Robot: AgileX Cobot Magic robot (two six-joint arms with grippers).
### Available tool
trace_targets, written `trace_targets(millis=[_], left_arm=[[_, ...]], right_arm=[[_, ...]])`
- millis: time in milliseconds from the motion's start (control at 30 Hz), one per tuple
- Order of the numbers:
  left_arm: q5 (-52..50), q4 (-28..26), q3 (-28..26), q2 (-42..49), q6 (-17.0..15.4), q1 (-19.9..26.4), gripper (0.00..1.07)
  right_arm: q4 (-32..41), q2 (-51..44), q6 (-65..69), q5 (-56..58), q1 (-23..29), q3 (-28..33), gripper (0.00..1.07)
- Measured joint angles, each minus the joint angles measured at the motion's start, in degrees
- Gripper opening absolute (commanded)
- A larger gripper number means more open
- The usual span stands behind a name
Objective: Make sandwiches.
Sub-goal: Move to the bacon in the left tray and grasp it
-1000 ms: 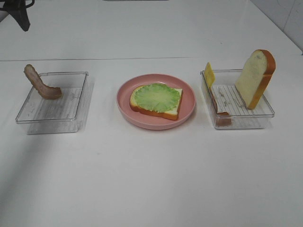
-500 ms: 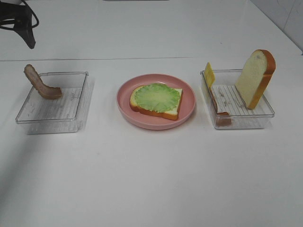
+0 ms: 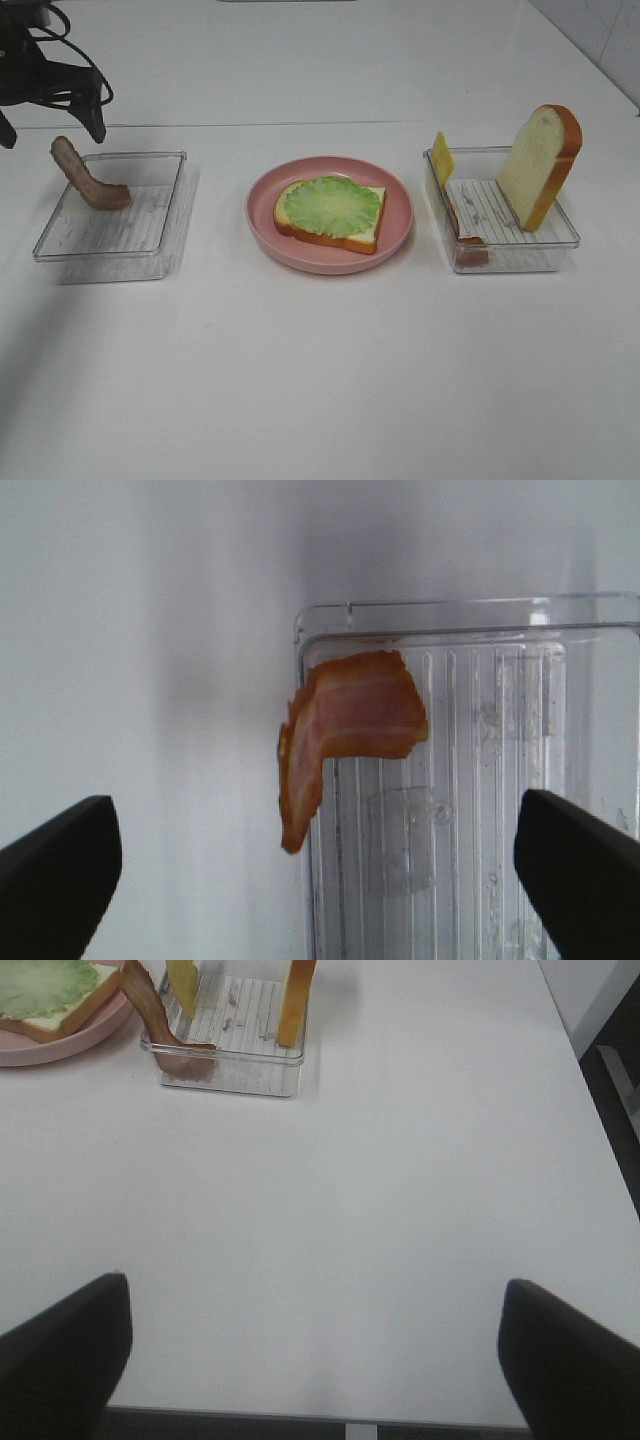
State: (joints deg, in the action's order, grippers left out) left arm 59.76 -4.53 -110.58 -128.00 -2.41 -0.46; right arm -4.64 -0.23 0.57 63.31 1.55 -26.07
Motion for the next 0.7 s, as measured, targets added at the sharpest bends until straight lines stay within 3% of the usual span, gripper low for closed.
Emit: trace_targets(millis=[267,567,700], left_arm=[[0.0,-0.2,-3.6,-4.3,0.7,0.0,0.98],[0.0,-0.7,-3.8,-6.4,0.9,0.0,0.96],[0.0,-0.7,-3.8,-6.5,0.9,0.0,0.86]], right_arm=[[0.0,0.0,0.0,0.0,0.0,0.0,0.96],[0.0,0.0,0.0,0.0,0.0,0.0,0.96],[0.0,0.0,0.0,0.0,0.0,0.0,0.96]])
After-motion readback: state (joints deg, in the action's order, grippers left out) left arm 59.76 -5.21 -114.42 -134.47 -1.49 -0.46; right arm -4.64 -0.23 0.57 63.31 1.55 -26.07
